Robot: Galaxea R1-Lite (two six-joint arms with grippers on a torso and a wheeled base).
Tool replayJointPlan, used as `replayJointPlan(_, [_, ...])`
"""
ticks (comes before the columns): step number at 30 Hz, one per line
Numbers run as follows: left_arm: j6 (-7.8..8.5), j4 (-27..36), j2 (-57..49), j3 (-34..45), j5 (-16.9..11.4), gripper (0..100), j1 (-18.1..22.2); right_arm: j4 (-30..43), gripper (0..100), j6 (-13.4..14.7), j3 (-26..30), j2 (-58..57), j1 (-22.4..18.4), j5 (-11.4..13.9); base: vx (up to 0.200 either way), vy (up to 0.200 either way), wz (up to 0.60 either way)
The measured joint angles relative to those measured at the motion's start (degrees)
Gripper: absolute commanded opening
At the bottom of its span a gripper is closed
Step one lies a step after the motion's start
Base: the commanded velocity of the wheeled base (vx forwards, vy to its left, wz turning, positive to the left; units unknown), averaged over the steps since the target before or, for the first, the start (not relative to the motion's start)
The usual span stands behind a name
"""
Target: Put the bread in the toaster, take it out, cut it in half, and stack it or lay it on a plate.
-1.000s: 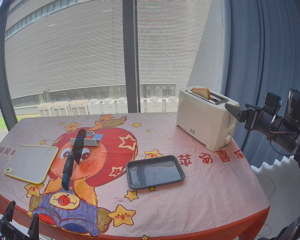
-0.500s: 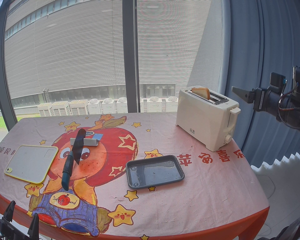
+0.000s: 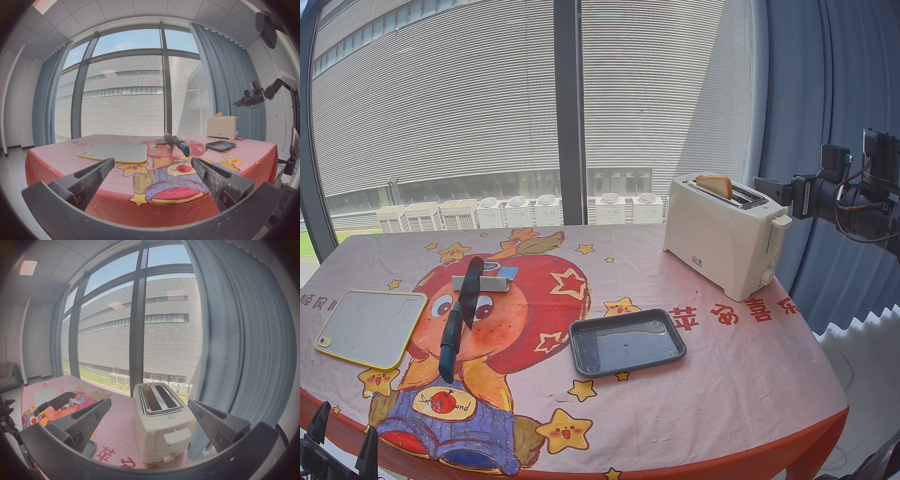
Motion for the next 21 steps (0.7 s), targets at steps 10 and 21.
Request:
replayJointPlan(10, [-0.06,0.0,0.0,0.0,0.0,100,0.0,0.0,100,-0.1,-1.3,2.7,-0.4,-0.9,0.100,0.000,0.00])
replayJointPlan(21, [0.02,0.0,0.0,0.0,0.0,100,0.0,-0.1,100,-1.4,-2.6,5.1,-0.4,-2.2,0.018,0.000,0.00])
